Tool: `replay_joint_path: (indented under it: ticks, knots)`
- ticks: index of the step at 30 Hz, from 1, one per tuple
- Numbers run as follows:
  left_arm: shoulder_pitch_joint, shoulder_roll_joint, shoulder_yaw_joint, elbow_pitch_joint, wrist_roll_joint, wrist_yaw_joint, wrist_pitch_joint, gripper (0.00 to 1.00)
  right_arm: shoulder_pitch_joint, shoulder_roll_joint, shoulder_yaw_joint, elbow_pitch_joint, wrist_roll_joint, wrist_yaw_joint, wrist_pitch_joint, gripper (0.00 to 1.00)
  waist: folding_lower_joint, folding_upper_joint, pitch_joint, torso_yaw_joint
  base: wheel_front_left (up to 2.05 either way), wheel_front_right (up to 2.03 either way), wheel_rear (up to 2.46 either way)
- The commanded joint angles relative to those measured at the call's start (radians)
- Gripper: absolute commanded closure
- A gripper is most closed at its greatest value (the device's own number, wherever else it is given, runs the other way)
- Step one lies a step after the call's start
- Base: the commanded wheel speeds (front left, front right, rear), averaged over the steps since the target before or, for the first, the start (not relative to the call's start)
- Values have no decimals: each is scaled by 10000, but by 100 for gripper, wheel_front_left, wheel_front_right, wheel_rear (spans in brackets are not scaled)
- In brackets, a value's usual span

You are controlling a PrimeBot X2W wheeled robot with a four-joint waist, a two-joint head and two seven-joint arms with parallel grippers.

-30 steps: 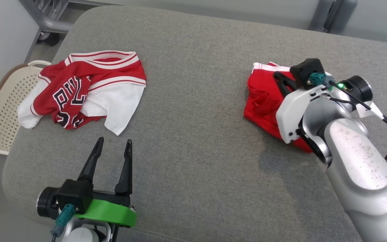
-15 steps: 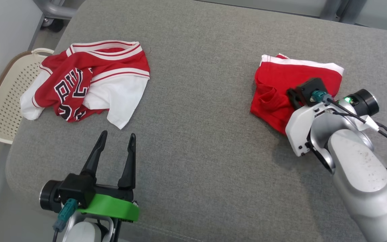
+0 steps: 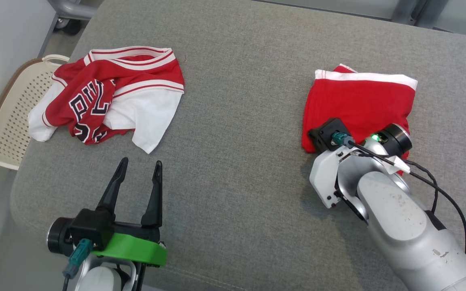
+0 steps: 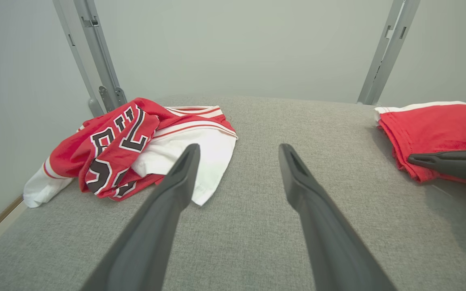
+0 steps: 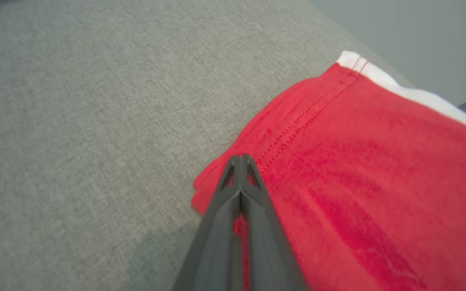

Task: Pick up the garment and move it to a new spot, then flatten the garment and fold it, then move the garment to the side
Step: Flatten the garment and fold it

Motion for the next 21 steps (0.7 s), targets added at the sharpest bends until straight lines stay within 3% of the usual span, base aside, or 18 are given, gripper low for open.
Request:
replay_joint_path:
  ticks: [1, 11, 12, 13, 14, 21]
  knots:
    - [-71, -5, 41, 24, -36, -18, -3, 0, 88, 54, 102, 133, -29, -11, -70, 100, 0, 0, -9, -2, 0, 0, 0]
    - [29, -17, 100, 80, 2, -9, -3, 0, -296, 505, 546, 288, 474, -11, -50, 100, 0, 0, -281, -78, 0, 0, 0]
    - [86, -18, 125, 82, 16, 1, -3, 0, -319, 546, 565, 183, 570, -11, 33, 84, 0, 0, -352, -111, 0, 0, 0]
    - [146, -18, 152, 83, 37, 9, -3, 0, -346, 571, 548, 48, 690, -11, 132, 51, 0, 0, -429, -149, 0, 0, 0]
    - [206, -17, 187, 74, 63, 15, -1, 0, -371, 604, 426, -113, 869, -11, 285, 0, 0, 0, -514, -199, 0, 0, 0]
    - [529, 64, 245, 5, 228, -1, -1, 0, -84, 768, -1432, -1512, 1420, -12, 2259, 0, 0, 0, -1067, -582, 0, 0, 0]
